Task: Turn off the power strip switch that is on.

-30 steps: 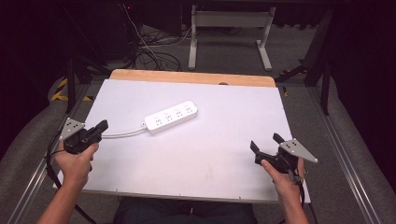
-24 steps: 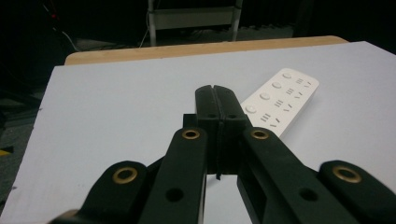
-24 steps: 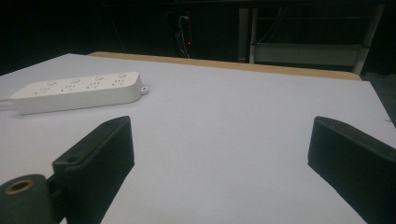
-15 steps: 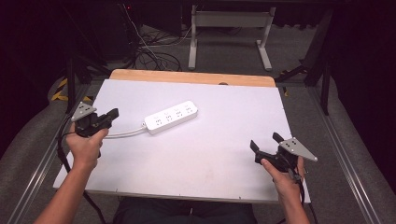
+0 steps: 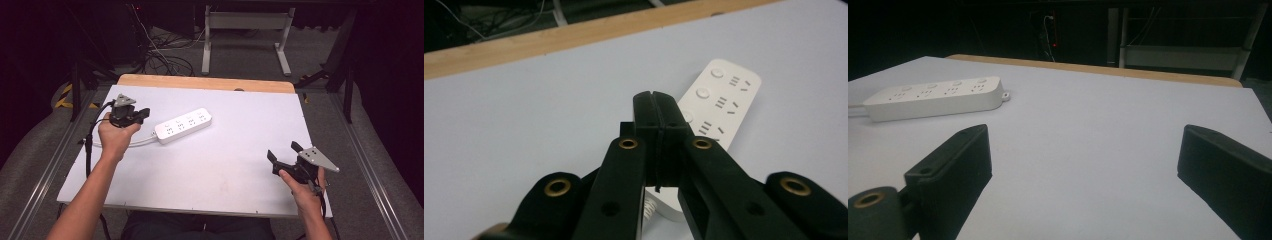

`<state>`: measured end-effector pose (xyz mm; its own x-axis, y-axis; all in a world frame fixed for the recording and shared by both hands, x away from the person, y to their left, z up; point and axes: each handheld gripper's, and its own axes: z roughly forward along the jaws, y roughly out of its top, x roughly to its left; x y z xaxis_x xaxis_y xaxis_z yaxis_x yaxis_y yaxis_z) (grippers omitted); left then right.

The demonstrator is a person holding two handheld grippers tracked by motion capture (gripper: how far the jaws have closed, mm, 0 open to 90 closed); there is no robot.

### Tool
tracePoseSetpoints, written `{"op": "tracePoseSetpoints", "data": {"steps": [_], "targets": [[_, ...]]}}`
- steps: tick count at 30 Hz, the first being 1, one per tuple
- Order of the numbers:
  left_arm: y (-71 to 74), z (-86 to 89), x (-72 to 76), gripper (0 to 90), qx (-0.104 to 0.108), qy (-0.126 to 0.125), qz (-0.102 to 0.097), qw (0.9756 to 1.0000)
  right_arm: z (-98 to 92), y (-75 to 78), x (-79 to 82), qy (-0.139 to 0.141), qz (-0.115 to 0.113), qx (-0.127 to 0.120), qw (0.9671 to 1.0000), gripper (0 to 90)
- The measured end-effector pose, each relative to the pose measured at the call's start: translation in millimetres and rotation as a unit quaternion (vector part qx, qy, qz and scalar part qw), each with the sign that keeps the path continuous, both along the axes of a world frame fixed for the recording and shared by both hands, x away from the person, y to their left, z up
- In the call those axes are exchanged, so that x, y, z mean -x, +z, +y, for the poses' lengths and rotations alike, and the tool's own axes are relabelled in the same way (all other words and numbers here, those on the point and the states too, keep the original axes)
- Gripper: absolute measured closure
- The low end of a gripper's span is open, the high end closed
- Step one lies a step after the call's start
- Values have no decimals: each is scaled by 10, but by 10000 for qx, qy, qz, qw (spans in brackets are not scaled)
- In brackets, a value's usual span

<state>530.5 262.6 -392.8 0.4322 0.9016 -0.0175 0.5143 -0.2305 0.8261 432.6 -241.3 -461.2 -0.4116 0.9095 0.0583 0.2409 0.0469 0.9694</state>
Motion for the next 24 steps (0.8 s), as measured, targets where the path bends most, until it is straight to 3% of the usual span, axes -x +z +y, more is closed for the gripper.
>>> {"op": "tracePoseSetpoints", "data": {"steps": [1,2,3,5,10,11,14,21,24], "targets": [[0,0,0,900,0,0,0,10000,6,0,-1,7,7,-14,10000,75],[-52,-39,-97,900,-28,-35,175,9998,9,0,-2,13,6,6,10000,76],[-52,-39,-97,900,-28,-35,175,9998,12,0,-4,21,0,6,10000,75],[-140,-134,-228,900,-165,-62,427,9989,16,-1,-5,28,7,9,10000,76],[-232,-314,-332,900,-342,-158,582,9976,21,-1,-9,46,7,15,10000,76],[-295,-388,-368,900,-487,-167,695,9963,25,-7,-10,57,16,18,10000,76],[-378,-421,-423,900,-554,-59,900,9944,29,-9,-9,65,19,27,10000,76],[-436,-441,-484,900,-497,-27,994,9938,40,-3,-1,88,24,17,10000,76],[-488,-453,-503,900,-610,29,1048,9926,41,1,-1,84,20,9,10000,76]]}}
